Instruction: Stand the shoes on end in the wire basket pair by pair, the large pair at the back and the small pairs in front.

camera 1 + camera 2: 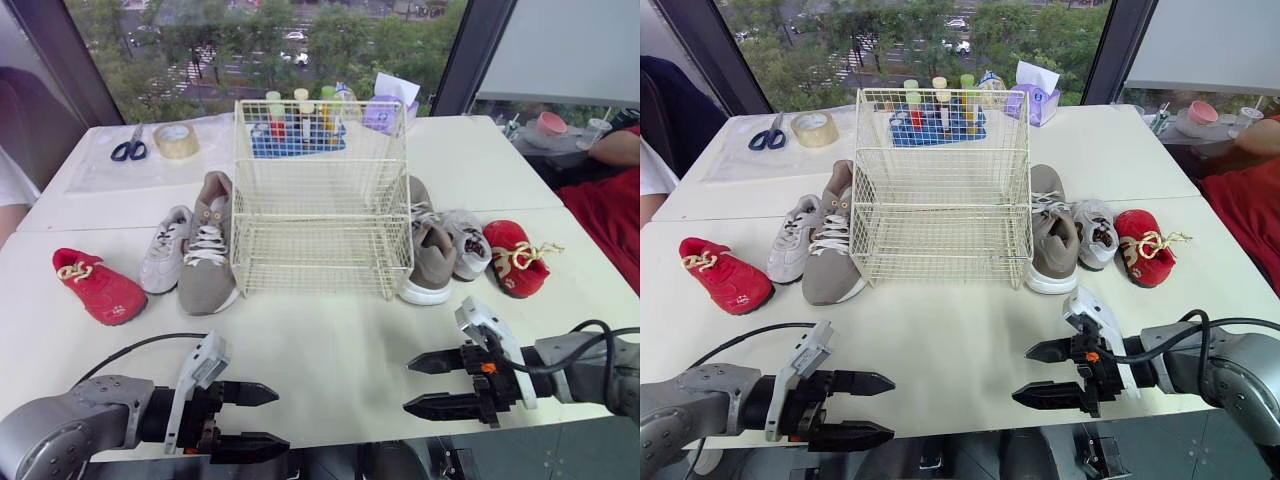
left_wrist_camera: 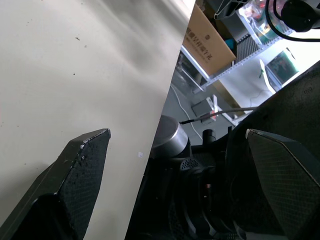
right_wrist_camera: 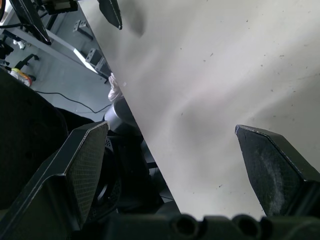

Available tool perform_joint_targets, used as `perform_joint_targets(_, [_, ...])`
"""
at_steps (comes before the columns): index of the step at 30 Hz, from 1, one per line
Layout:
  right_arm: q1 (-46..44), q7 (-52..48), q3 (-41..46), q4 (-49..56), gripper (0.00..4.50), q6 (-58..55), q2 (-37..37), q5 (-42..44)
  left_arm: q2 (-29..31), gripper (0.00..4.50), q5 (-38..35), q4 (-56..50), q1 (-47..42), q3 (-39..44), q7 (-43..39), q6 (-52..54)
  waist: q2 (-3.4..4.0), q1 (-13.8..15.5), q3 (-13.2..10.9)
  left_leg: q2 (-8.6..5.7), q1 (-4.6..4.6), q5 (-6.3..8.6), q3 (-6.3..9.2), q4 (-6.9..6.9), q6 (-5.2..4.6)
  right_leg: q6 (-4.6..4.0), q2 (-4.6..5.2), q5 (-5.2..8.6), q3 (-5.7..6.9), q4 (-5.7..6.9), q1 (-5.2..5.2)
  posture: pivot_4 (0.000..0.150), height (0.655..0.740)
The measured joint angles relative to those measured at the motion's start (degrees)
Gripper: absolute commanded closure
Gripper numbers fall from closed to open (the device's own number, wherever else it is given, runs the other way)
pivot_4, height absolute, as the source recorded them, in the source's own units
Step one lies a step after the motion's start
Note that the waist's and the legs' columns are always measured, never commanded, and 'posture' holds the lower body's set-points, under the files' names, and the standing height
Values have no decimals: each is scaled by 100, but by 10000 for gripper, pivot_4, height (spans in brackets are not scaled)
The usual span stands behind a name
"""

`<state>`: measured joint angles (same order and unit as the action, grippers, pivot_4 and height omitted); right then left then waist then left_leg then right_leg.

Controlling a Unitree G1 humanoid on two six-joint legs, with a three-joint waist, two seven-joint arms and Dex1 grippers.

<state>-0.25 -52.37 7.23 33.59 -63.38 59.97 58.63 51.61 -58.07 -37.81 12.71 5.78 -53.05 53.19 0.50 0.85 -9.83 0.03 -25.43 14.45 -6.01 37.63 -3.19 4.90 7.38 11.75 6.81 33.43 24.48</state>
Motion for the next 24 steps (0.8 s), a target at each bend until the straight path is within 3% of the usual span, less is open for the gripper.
perform_joint_targets(24, [-222, 450, 56, -20, 1132, 16, -351, 59, -47, 0, -132, 286, -288, 56, 210, 87, 0, 5, 0, 0, 0, 0, 0, 0, 0, 0, -1, 0, 2, 0, -1, 1500, 7400])
